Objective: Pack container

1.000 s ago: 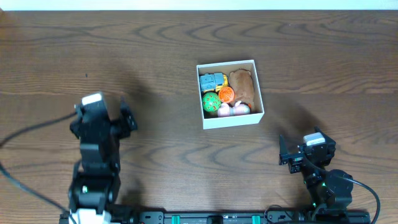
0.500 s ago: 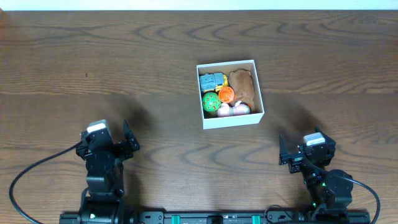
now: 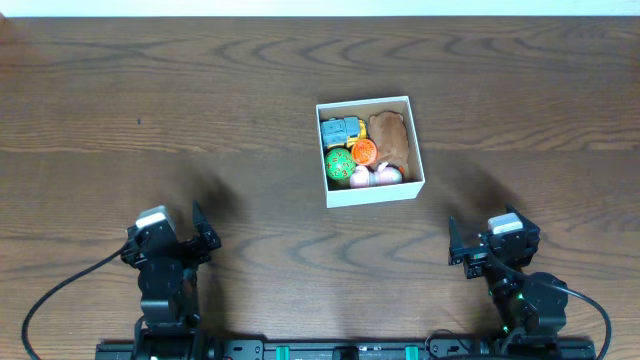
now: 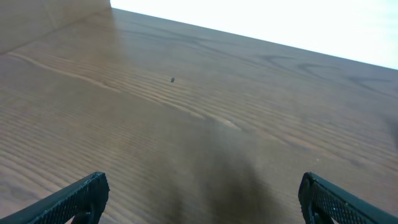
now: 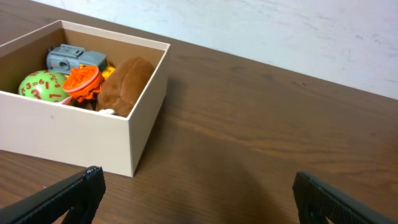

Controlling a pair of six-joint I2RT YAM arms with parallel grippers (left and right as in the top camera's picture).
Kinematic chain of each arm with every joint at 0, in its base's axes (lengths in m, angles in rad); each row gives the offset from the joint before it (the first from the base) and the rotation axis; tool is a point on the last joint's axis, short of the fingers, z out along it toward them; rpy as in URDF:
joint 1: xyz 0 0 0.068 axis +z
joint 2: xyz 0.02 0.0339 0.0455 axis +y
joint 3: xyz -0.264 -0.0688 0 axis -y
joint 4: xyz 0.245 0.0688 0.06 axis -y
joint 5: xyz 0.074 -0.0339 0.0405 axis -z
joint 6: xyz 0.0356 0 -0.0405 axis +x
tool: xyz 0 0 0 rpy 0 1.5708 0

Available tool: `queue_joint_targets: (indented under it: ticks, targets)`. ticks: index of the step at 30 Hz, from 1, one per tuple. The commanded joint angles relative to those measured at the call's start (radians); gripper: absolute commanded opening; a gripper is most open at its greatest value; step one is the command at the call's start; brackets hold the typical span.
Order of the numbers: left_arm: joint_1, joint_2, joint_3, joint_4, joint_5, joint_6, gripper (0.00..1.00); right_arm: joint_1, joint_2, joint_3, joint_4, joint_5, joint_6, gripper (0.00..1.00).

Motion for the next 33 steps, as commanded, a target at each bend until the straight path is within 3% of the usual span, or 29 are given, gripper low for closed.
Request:
queue_joint_targets:
  ticks: [1, 14, 33]
  targets:
    - [0.005, -0.034, -0.022, 0.005, -0.001, -0.006, 0.98, -0.007, -0.009, -0.006, 0.002, -0.003, 0.014, 0.99]
    - [0.005, -0.157, -0.090, 0.007, -0.002, -0.005, 0.98, -0.007, -0.009, -0.006, 0.002, -0.003, 0.014, 0.99]
    - [0.005, -0.168, -0.090, 0.006, -0.002, -0.005, 0.98, -0.007, -0.009, -0.006, 0.002, -0.003, 0.014, 0.99]
